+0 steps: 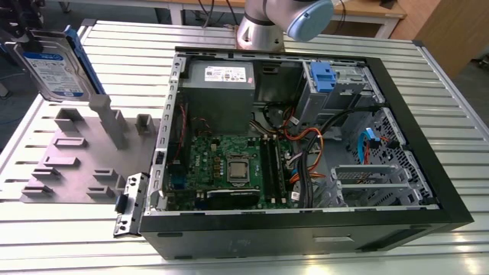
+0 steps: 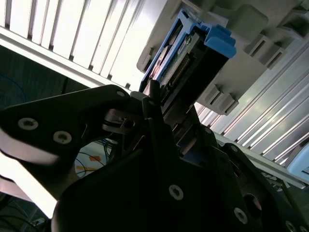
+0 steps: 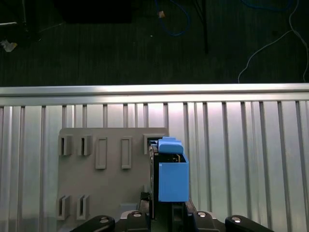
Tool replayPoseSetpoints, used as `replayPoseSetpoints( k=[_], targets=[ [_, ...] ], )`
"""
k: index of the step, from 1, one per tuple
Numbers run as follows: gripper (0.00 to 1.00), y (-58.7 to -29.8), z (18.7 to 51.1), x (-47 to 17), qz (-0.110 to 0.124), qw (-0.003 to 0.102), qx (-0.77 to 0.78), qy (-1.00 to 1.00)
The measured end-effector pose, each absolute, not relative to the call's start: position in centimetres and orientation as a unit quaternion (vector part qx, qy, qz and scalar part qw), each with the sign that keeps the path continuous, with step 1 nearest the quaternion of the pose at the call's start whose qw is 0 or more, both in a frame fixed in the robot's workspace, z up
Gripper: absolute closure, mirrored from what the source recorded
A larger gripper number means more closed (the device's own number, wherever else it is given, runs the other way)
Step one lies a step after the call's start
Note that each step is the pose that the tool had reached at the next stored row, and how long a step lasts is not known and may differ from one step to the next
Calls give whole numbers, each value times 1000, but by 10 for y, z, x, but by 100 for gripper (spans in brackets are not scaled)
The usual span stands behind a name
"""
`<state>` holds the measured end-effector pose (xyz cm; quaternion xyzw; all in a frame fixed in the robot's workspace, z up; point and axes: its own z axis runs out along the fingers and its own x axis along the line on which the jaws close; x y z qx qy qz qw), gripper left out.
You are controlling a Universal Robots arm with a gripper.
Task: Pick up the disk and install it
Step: 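Pick up the disk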
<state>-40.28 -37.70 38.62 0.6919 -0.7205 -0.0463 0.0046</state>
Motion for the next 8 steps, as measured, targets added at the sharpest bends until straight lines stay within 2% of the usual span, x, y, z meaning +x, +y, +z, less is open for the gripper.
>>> replayPoseSetpoints(
  k=[8],
  targets=[
    [65,-377,391,-403,-46,5,692,-720]
  ],
)
